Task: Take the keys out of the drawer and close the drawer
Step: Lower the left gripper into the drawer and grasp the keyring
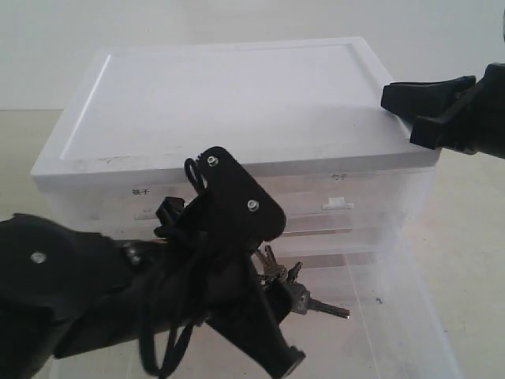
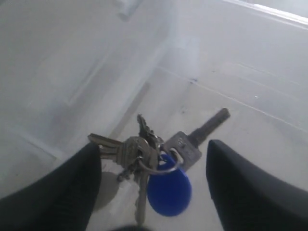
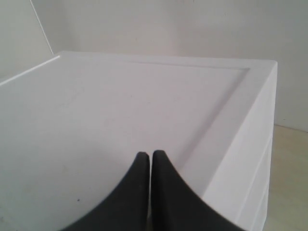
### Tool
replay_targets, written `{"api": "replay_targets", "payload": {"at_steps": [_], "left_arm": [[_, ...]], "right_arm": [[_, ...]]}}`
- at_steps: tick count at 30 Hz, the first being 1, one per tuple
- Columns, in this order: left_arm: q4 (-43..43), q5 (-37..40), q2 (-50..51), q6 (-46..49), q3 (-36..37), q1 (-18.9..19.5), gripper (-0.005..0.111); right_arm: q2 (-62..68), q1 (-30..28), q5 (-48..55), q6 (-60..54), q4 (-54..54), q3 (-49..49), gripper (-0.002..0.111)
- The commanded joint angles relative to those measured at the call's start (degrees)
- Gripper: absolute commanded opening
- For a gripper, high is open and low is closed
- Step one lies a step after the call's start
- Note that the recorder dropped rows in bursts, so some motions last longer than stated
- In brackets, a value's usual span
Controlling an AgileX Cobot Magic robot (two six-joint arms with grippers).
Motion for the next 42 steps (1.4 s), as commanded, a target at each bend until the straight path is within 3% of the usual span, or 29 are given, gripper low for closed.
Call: {"api": "replay_targets", "payload": {"at_steps": [1, 17, 19, 24, 30, 42], "left_arm": [[-0.64, -0.13, 5.56, -4.16, -3.11, 1.76, 0.058], [0.65, -3.6, 11.24, -11.5, -4.43, 1.76, 0.055], [0.65, -1.29, 12.22, -11.5, -4.43, 1.76, 0.045], [0.94, 3.55, 13.07, -9.05, -4.43, 1.76, 0.005], [0.94, 9.13, 10.02, -7.47, -4.43, 1.55, 0.005], [0.94, 9.44, 0.2, -5.02, -3.17, 1.45, 0.005]], "right_arm": [[0.72, 0.12, 1.62, 0.03, -1.28, 0.21, 0.0], [0.72, 0.12, 1.16, -0.12, -1.28, 0.21, 0.0], [0.72, 0.12, 1.16, -0.12, -1.28, 0.21, 0.0], [0.72, 0.12, 1.14, 0.15, -1.39, 0.21, 0.0], [0.72, 0.12, 1.14, 0.04, -1.39, 0.21, 0.0], [0.72, 0.12, 1.14, -0.07, -1.39, 0.21, 0.0]]}}
